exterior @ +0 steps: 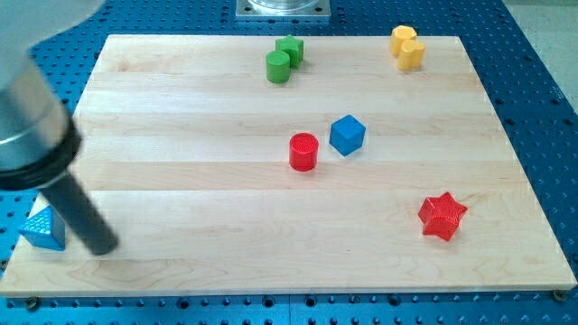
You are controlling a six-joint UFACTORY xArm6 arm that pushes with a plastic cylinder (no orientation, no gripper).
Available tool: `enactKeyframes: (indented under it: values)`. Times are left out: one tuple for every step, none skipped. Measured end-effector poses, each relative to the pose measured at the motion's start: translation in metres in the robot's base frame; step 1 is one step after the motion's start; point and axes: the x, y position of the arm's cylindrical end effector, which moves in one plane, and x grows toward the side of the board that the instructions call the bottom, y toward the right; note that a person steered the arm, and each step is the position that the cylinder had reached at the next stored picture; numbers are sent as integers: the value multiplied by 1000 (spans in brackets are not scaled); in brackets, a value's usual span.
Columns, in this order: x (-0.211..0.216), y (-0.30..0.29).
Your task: Move the cube to the right of the triangle
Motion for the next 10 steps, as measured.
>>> enactKeyframes:
  values:
    - [-80,70]
    - [-165,140]
    - [-198,253]
    - [-155,263]
    - [-61,188]
    - [-54,232]
    - [-87,287]
    - [-46,315]
    - [-21,220]
    - [-18,117]
